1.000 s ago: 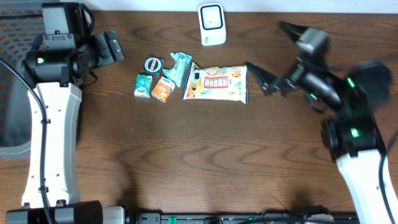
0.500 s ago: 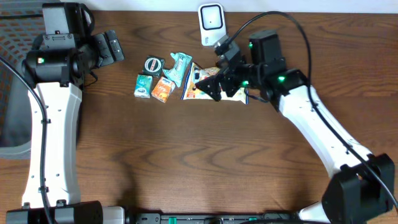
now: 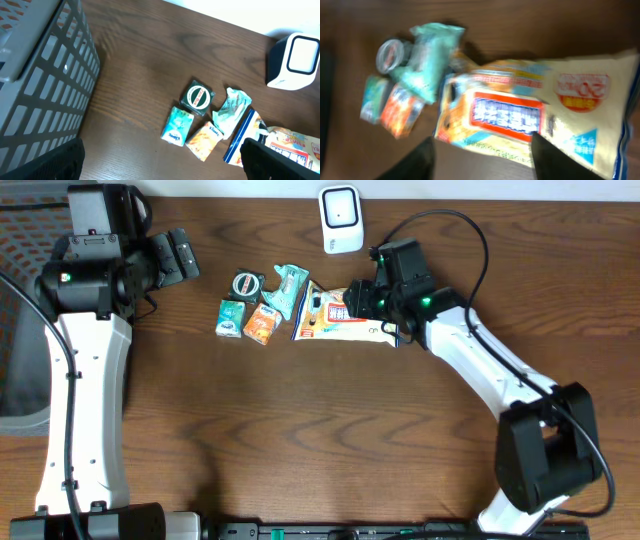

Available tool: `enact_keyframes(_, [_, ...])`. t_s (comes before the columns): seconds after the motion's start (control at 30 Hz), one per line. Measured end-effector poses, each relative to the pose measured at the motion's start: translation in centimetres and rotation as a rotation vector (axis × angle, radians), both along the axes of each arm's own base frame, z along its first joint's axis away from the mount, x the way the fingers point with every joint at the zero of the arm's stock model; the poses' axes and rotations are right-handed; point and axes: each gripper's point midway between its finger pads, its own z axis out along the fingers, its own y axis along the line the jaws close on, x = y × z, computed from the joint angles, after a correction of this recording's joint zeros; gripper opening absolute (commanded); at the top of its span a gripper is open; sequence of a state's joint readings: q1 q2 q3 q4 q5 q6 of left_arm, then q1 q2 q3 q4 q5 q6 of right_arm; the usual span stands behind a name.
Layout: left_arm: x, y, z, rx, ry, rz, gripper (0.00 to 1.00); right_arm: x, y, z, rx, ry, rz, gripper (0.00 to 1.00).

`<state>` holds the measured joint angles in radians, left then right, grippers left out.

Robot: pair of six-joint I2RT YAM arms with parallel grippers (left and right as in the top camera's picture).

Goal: Scan the item barcode
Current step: 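Drag the yellow snack bag rightward away from the other items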

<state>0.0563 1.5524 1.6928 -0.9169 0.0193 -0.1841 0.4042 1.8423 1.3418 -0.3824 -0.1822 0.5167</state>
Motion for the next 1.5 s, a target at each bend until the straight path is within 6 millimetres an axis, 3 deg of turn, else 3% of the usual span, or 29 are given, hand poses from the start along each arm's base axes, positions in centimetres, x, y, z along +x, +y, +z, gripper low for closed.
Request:
enact_keyframes(0.17, [0.0,0.0,0.0,0.000,0.000,0.000,0.98,0.4,-1.1,-3.3,-0.008,0.096,-0.144,0.37])
enact_keyframes(0.37, [0.0,0.0,0.0,0.000,0.000,0.000,0.98,-1.9,-2.6,-7.2,-0.074,0.258,-0.214,0.34])
enact_keyframes(0.43, [0.0,0.0,0.0,0.000,0.000,0.000,0.98,-2.4,-3.2,-7.6,-0.094,0.287,-0.233,0.27])
enact_keyframes(0.63, [0.0,0.0,0.0,0.000,0.000,0.000,0.98,-3.9,-7.5,-8.7,-0.231,0.358,-0.360,0.31])
enact_keyframes(0.83, [0.0,0.0,0.0,0.000,0.000,0.000,0.98,-3.0,-12.1,-8.7,-0.292,0.350,-0.466,0.31])
enact_keyframes(0.9, [0.0,0.0,0.0,0.000,0.000,0.000,0.98,-2.6,-12.6,-8.4,-0.257,0.355,-0.455,0.23])
enact_keyframes(1.0, [0.0,0.0,0.0,0.000,0.000,0.000,0.98,-0.8,-11.3,-6.2,-0.124,0.288,-0.362,0.01])
enact_keyframes(1.17, [0.0,0.0,0.0,0.000,0.000,0.000,0.98,0.6,-5.7,-1.2,0.076,0.159,-0.133,0.01])
enact_keyframes(1.37, [0.0,0.0,0.0,0.000,0.000,0.000,0.98,-1.4,-0.9,-1.2,0.040,0.149,-0.021,0.01])
enact_keyframes(1.5, [0.0,0.0,0.0,0.000,0.000,0.000,0.98,-2.1,0.5,-2.5,-0.024,0.160,-0.109,0.02])
